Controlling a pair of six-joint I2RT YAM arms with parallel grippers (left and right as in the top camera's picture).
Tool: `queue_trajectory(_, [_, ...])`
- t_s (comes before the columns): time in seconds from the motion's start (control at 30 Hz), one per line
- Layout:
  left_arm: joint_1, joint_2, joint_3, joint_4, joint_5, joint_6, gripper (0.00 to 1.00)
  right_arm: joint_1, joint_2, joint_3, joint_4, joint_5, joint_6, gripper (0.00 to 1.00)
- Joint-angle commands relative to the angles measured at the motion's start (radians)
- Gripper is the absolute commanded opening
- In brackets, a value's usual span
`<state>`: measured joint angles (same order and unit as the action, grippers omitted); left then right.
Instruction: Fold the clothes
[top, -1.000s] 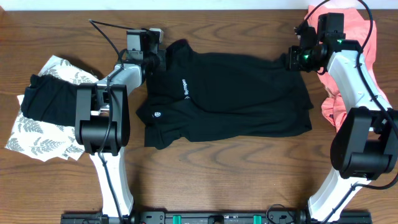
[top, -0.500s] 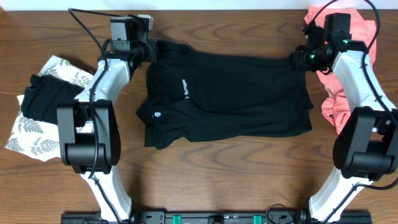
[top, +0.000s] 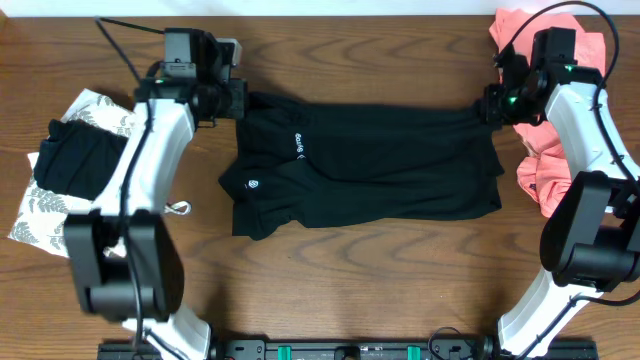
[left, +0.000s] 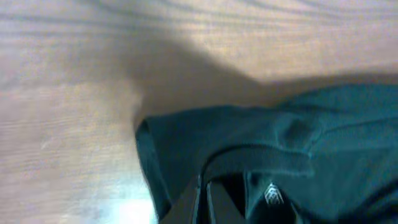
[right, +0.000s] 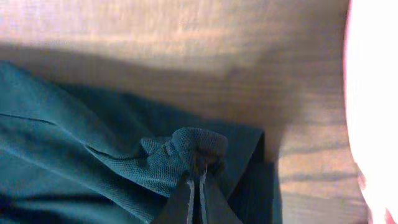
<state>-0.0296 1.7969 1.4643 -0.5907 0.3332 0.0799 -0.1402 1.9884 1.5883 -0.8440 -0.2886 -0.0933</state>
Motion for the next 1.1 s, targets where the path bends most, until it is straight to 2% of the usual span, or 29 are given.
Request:
queue_trajectory(0.0, [0.002, -0.072, 0.014, -0.064, -0.043, 0.006, 0.06, -0.003, -0.026, 0.004, -0.033, -0.015, -0.062, 0.02])
queue_trajectory(0.37, [0.002, -0.133, 0.013, -0.352, -0.061, 0.006, 0.06, -0.002, -0.058, 0.003, -0.261, 0.023, -0.089, 0.01])
queue_trajectory(0.73, [-0.010, -0.132, 0.011, -0.425, -0.056, 0.005, 0.07, 0.004, -0.058, 0.002, -0.316, 0.186, 0.001, 0.02])
queue_trajectory(0.77, [-0.012, -0.132, 0.011, -0.425, -0.056, 0.006, 0.08, 0.004, -0.058, 0.001, -0.317, 0.188, 0.003, 0.04])
queue_trajectory(0.83, [-0.017, -0.132, 0.011, -0.425, -0.056, 0.006, 0.08, 0.004, -0.058, 0.001, -0.317, 0.188, 0.002, 0.34])
queue_trajectory(0.87, [-0.018, -0.132, 0.011, -0.425, -0.056, 0.006, 0.08, 0.004, -0.058, 0.001, -0.317, 0.188, 0.002, 0.37])
queue_trajectory(1.07, [-0.018, -0.130, 0.011, -0.402, -0.056, 0.006, 0.11, 0.004, -0.058, 0.001, -0.315, 0.221, 0.018, 0.39])
